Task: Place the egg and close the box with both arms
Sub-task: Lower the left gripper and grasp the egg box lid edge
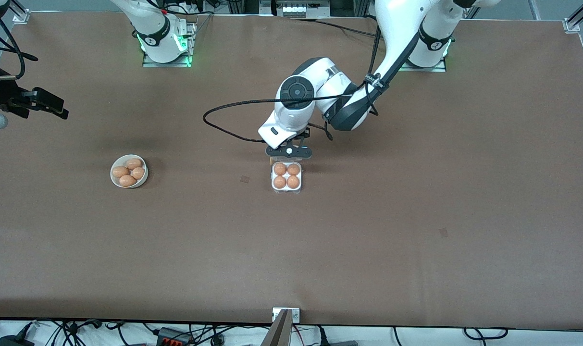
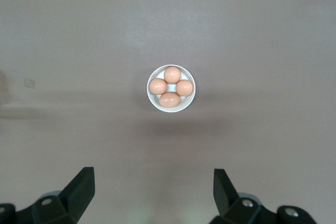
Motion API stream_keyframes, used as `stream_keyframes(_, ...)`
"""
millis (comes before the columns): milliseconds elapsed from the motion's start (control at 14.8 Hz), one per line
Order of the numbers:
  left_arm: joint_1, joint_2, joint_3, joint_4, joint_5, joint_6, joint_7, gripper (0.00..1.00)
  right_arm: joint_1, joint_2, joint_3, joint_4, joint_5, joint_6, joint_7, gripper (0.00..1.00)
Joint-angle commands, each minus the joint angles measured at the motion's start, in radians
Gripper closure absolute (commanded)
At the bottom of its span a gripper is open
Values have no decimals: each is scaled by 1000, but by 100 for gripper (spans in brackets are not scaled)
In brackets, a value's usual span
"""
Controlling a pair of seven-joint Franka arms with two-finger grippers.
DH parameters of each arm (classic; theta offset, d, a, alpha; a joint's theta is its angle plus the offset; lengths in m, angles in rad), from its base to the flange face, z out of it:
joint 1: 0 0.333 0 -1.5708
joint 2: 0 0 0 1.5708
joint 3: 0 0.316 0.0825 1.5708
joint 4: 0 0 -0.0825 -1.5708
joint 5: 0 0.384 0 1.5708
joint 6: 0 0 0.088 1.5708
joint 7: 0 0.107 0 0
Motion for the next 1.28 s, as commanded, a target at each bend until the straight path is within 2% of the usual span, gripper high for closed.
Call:
stream_keyframes(0, -17, 23, 9, 33, 30, 7, -18, 100, -15, -2, 9, 1, 13, 3, -5, 0)
stream_keyframes(405, -17, 34, 13, 36, 43, 10, -18, 100, -25, -1, 9, -1, 13, 3, -9, 0)
stream_keyframes(1215, -8, 92, 62, 146, 40, 24, -2, 100, -30, 4, 9, -1, 13, 3, -11, 0)
